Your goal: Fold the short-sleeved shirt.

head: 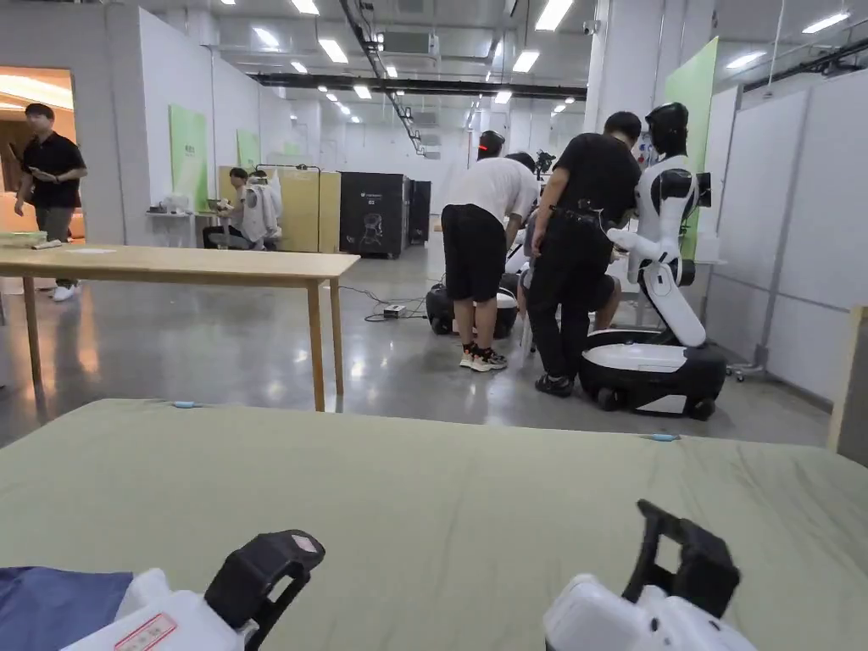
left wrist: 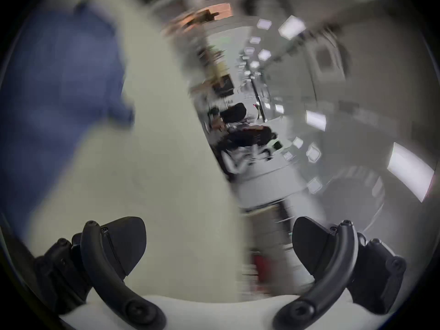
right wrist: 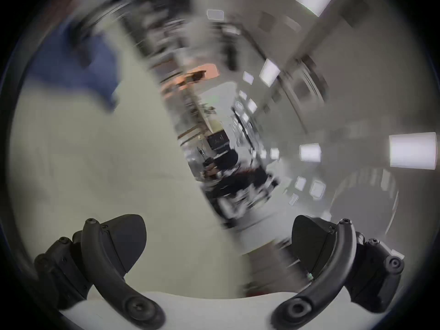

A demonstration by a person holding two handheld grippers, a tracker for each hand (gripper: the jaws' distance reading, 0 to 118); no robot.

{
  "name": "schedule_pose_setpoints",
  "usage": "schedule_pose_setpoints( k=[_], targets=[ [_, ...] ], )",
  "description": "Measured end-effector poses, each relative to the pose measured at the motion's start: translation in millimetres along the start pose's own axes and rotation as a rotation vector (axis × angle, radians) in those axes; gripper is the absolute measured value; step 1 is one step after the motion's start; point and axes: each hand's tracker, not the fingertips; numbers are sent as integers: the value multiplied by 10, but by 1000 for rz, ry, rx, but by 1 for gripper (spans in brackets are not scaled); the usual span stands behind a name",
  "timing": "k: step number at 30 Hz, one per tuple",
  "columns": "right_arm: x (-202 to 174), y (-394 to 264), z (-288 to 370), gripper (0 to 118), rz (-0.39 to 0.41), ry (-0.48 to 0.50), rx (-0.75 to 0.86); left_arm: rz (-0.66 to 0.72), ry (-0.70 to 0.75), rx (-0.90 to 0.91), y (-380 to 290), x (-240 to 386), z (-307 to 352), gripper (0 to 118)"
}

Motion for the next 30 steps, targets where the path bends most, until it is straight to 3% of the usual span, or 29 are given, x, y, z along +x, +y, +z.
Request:
schedule_pose_setpoints(
  k=[3, 4, 5, 7, 9, 11, 16, 30],
  targets=[
    [426, -129, 25, 118, -604, 8, -16, -576, 165, 190, -158, 597, 89, 118],
    [516, -205, 34, 118, -758, 35, -11, -754, 259, 272, -249, 755, 92, 118],
    [575, -275, 46, 118, -887, 72, -6, -906, 326, 349, -352, 840, 91, 118],
    [604, -371, 61, 118, -1014, 64, -18, -1040, 363, 413, -500, 943, 78, 118],
    [580, -421, 65, 118, -972, 41, -31, -1088, 320, 425, -541, 949, 96, 118],
    [494, -400, 89, 118, -901, -42, -40, -1054, 267, 369, -557, 983, 103, 118],
    [399, -344, 168, 118, -799, -93, -19, -959, 222, 330, -466, 896, 107, 118],
    [443, -238, 152, 118, -781, -98, -7, -914, 204, 311, -341, 869, 166, 118]
  ],
)
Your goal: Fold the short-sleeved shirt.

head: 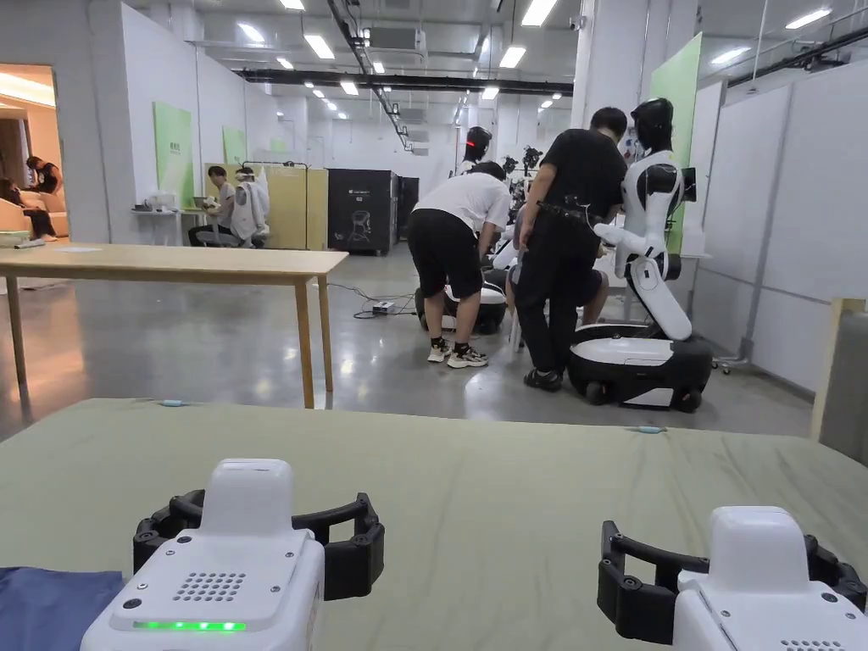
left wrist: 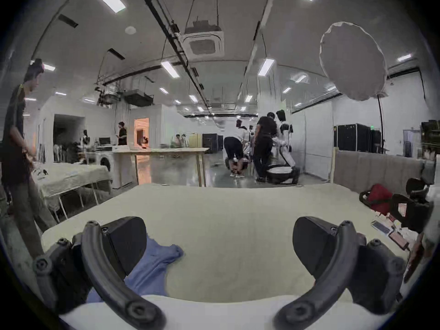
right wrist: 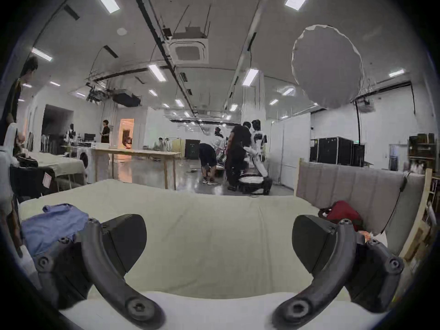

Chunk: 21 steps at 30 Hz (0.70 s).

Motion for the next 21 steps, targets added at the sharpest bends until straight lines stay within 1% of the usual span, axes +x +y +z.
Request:
schedule_pose_setpoints(
  k=[4, 5, 6, 7, 8, 9, 10, 11, 12, 13, 14, 16, 21],
  targets=[
    [-38, 11, 19, 118, 17, 6, -12, -1, -20, -2, 7, -11, 21, 117],
    [-45, 5, 40, 112, 16, 4, -2, -5, -24, -4, 10, -14, 17, 114],
    [-53, 10, 58, 96, 13, -3, 9, -12, -25, -8, 11, -12, 12, 110],
    [-60, 17, 61, 65, 5, -14, 18, -24, -20, -9, 12, 2, 20, 100],
    [-51, 26, 48, 23, -4, -24, 15, -30, -10, -3, 9, 2, 20, 74],
    [-36, 32, 41, 15, -21, -25, 11, -33, -8, -8, 12, 0, 9, 44],
    [-17, 41, 44, 14, -39, -9, 5, -32, -11, -13, 18, -18, -7, 15],
    [3, 49, 45, 7, -55, 3, -4, -12, -22, -14, 14, -33, -4, 10],
    [10, 52, 37, 0, -49, -1, -11, 4, -41, -14, 13, -51, -2, 9],
    [0, 45, 52, 0, -50, -7, -6, 4, -39, -19, 16, -51, -3, 5],
    [-1, 48, 54, 0, -47, -17, -8, 3, -39, -21, 14, -36, -2, 3],
    [13, 47, 46, 0, -49, -9, -22, 1, -36, -16, 6, -13, 3, 3],
    [37, 26, 23, 0, -55, -34, -55, -9, -52, -38, -10, 15, 0, 3]
  ],
)
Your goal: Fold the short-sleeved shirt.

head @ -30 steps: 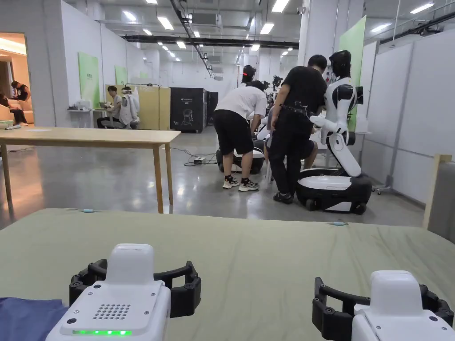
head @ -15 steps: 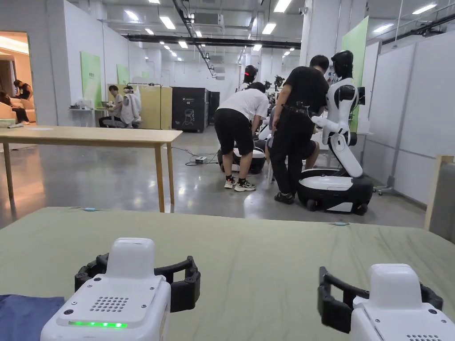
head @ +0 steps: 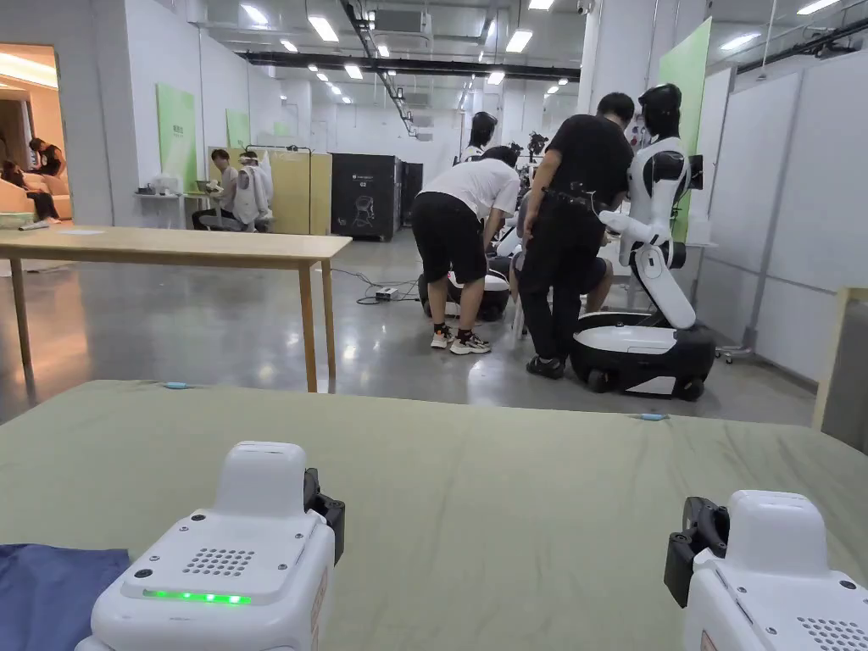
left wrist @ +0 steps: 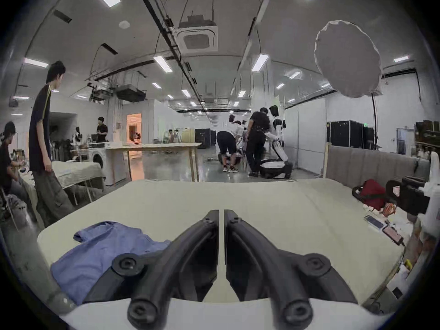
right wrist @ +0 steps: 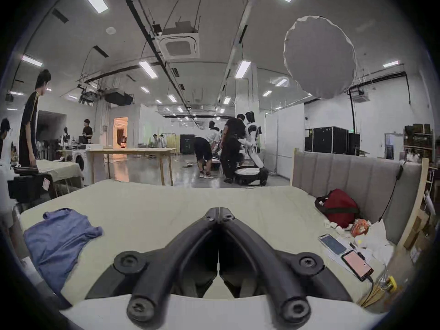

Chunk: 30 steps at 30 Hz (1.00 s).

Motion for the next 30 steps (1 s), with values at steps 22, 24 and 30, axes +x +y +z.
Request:
schedule_pose_setpoints(
  k=[22, 24, 30],
  targets=[
    [-1935, -69, -129, 0, 59, 541, -43, 58, 504, -44, -56, -1772, 1058, 0],
    [-2144, -67, -68, 0, 56, 599, -37, 71, 565, -35, -94, -1938, 1212, 0],
    [-2455, -71, -15, 0, 62, 665, -35, 78, 637, -71, -186, -2225, 1350, 0]
  ],
)
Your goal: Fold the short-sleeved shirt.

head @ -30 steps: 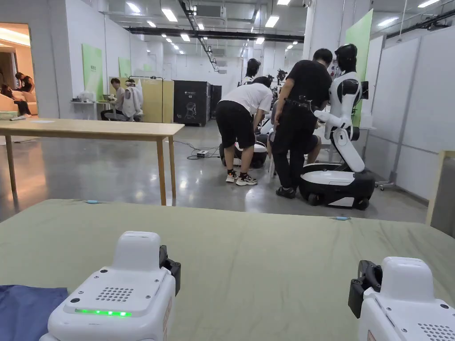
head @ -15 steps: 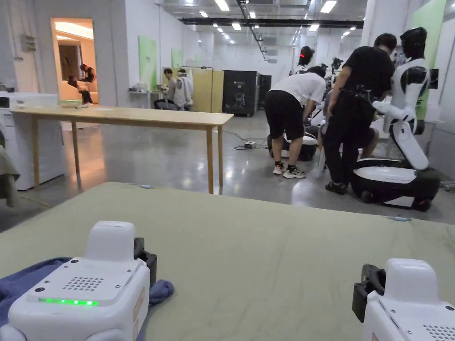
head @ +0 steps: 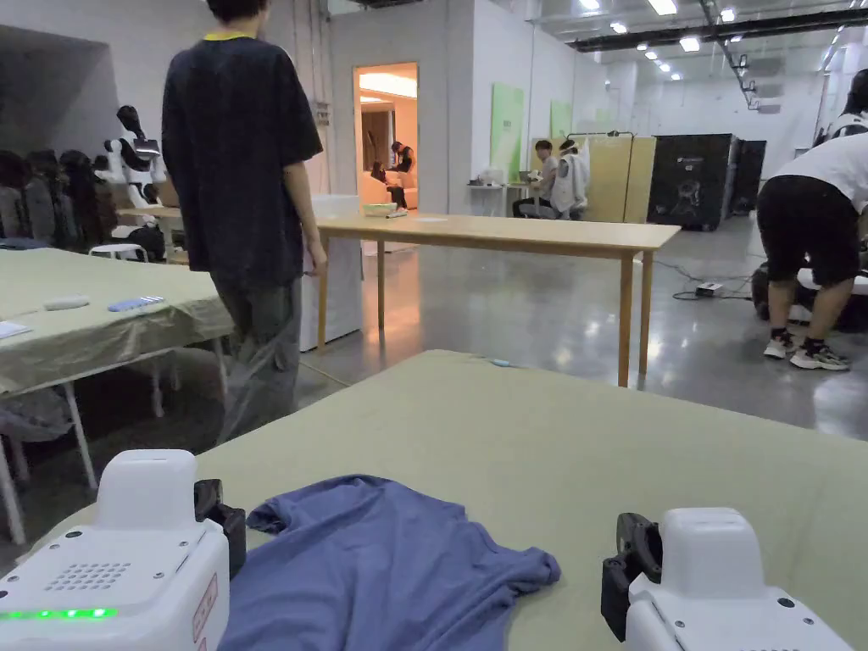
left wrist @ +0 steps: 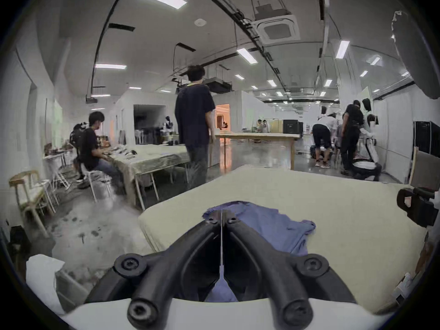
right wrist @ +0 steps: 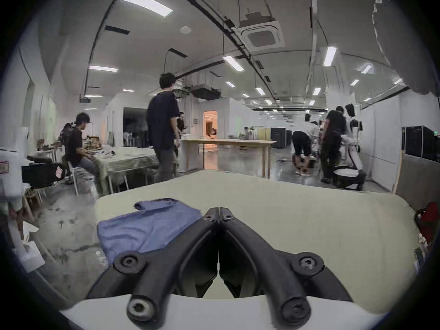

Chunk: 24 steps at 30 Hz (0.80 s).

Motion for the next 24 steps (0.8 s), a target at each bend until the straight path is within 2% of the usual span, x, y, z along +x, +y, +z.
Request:
schedule_pose_setpoints(
  k=[9, 15, 19, 24],
  targets=[
    [6, -44, -68, 0, 10, 5, -28, -24, -48, -63, -56, 108, -359, 0],
    [148, -251, -28, 0, 16, -28, -78, -37, -165, -217, -202, 398, -1122, 0],
    [267, -429, -85, 0, 7, -51, -140, 10, -244, -373, -487, 605, -1772, 0],
    [387, -604, -201, 0, 4, -78, -205, -6, -301, -552, -876, 875, -2446, 0]
  ],
)
